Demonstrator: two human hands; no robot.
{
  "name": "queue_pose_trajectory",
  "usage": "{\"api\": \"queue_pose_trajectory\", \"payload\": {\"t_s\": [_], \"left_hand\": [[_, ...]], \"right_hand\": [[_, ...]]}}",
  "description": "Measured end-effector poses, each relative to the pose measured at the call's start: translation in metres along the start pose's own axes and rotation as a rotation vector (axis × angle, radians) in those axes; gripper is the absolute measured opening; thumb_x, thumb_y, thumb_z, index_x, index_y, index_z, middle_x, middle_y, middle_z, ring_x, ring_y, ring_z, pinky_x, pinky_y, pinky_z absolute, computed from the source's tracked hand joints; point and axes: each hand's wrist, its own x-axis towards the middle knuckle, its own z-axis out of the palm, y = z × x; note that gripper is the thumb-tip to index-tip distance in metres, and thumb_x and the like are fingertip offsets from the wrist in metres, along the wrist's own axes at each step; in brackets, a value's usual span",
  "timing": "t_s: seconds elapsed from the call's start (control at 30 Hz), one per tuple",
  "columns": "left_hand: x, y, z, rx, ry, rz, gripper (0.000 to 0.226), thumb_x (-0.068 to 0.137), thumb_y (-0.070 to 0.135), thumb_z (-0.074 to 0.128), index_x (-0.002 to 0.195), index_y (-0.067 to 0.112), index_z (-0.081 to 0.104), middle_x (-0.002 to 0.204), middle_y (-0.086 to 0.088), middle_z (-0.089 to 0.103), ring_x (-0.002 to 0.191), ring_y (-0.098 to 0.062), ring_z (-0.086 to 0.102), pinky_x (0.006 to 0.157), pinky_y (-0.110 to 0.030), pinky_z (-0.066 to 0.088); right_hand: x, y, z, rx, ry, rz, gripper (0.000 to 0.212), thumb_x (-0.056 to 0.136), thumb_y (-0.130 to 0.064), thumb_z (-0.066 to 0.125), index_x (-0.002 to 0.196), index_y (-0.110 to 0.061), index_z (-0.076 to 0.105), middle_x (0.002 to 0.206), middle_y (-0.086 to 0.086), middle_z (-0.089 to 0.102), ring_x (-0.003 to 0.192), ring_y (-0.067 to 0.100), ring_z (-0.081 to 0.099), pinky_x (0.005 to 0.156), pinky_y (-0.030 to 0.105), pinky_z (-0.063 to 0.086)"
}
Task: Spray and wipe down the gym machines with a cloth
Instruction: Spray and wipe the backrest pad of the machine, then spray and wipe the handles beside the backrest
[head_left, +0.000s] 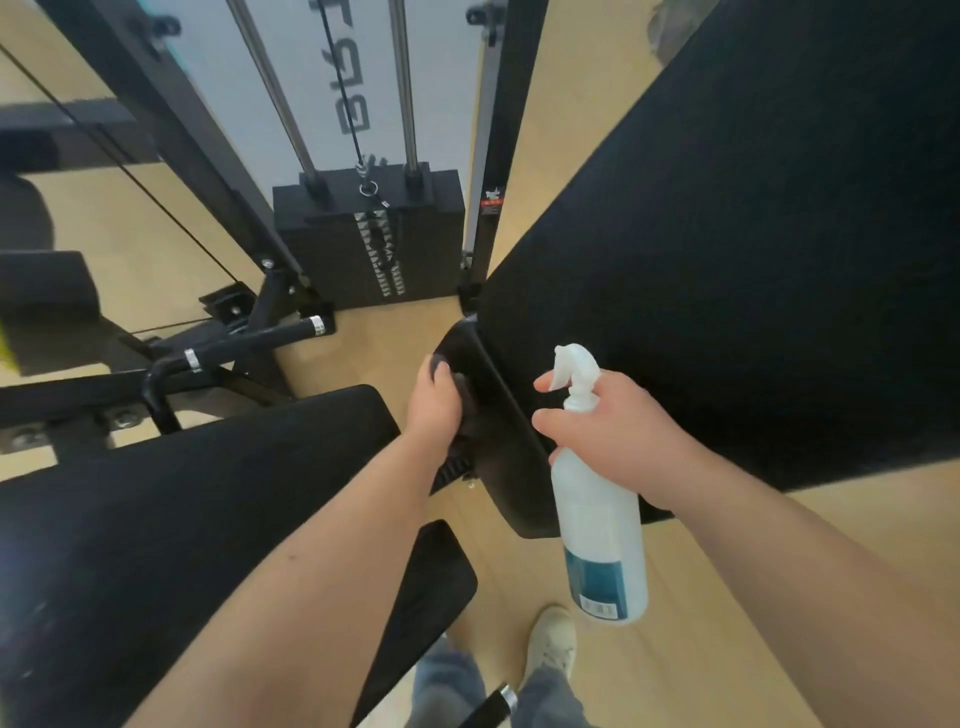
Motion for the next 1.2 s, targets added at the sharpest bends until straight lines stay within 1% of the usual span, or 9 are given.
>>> {"api": "queue_pose_trajectory", "payload": {"t_s": [0.2,0.33,0.4,0.5,0.63,0.83,1.0,1.1,1.2], "left_hand": [[-0.049,-0.006,-0.032,-0.034,0.013,-0.120,0.047,0.110,0.044,0.030,0.152,0.026,0.042,0.133,-0.004,0.056,0.119,-0.025,0.054,0.107,-0.046,0.044],[-0.062,0.008,-0.053,-0.107,0.072,-0.172,0.048,0.110,0.048,0.029,0.149,0.026,0.045,0.117,-0.004,0.053,0.105,-0.025,0.053,0.095,-0.045,0.045],[-0.063,0.015,-0.063,-0.139,0.121,-0.170,0.048,0.109,0.049,0.028,0.148,0.028,0.045,0.124,-0.006,0.054,0.108,-0.026,0.051,0.095,-0.046,0.044],[-0.061,0.025,-0.077,-0.155,0.237,-0.117,0.051,0.107,0.054,0.028,0.152,0.032,0.039,0.144,-0.010,0.052,0.127,-0.034,0.051,0.107,-0.054,0.044],[-0.052,0.042,-0.095,-0.290,0.370,-0.090,0.052,0.106,0.055,0.029,0.151,0.031,0.042,0.143,-0.008,0.053,0.129,-0.035,0.051,0.112,-0.056,0.041],[-0.024,0.050,-0.124,-0.429,0.498,-0.125,0.056,0.102,0.061,0.028,0.136,0.027,0.057,0.125,-0.007,0.063,0.111,-0.027,0.060,0.100,-0.052,0.051],[-0.002,0.045,-0.154,-0.534,0.620,-0.147,0.051,0.101,0.060,0.028,0.124,0.028,0.060,0.108,-0.008,0.072,0.088,-0.027,0.074,0.067,-0.037,0.055],[0.008,0.041,-0.172,-0.544,0.680,-0.137,0.048,0.104,0.058,0.027,0.126,0.028,0.059,0.110,-0.009,0.071,0.089,-0.027,0.073,0.072,-0.038,0.057],[0.018,0.037,-0.187,-0.475,0.750,-0.072,0.047,0.107,0.055,0.027,0.128,0.025,0.056,0.114,-0.009,0.067,0.097,-0.025,0.070,0.077,-0.037,0.060]], "right_hand": [[-0.031,-0.010,0.000,-0.054,0.020,-0.022,0.029,0.092,-0.043,0.064,0.120,-0.045,0.056,0.098,-0.010,0.064,0.091,0.010,0.067,0.070,0.027,0.049],[-0.028,-0.026,0.011,-0.115,-0.007,-0.061,0.026,0.093,-0.045,0.064,0.117,-0.044,0.055,0.093,-0.010,0.063,0.084,0.013,0.066,0.072,0.027,0.057],[-0.019,-0.038,0.015,-0.134,-0.036,-0.097,0.026,0.094,-0.045,0.064,0.117,-0.044,0.054,0.093,-0.011,0.062,0.084,0.014,0.066,0.072,0.026,0.057],[-0.001,-0.057,0.019,-0.150,-0.094,-0.177,0.025,0.095,-0.043,0.064,0.118,-0.042,0.054,0.094,-0.011,0.062,0.085,0.014,0.065,0.068,0.022,0.053],[0.036,-0.084,0.034,-0.182,-0.196,-0.273,0.028,0.095,-0.042,0.064,0.120,-0.039,0.051,0.095,-0.013,0.060,0.085,0.008,0.062,0.066,0.020,0.047],[0.097,-0.118,0.078,-0.271,-0.313,-0.353,0.028,0.095,-0.042,0.064,0.111,-0.039,0.041,0.092,-0.014,0.055,0.083,0.011,0.058,0.068,0.026,0.047],[0.149,-0.140,0.119,-0.269,-0.353,-0.397,0.021,0.094,-0.040,0.064,0.107,-0.037,0.048,0.089,-0.015,0.056,0.083,0.013,0.059,0.073,0.029,0.054],[0.175,-0.150,0.139,-0.307,-0.356,-0.387,0.019,0.094,-0.041,0.062,0.106,-0.034,0.050,0.088,-0.014,0.056,0.083,0.015,0.061,0.080,0.035,0.058],[0.195,-0.157,0.156,-0.414,-0.378,-0.404,0.022,0.095,-0.041,0.062,0.109,-0.030,0.049,0.087,-0.012,0.053,0.082,0.017,0.061,0.075,0.032,0.057]]}}
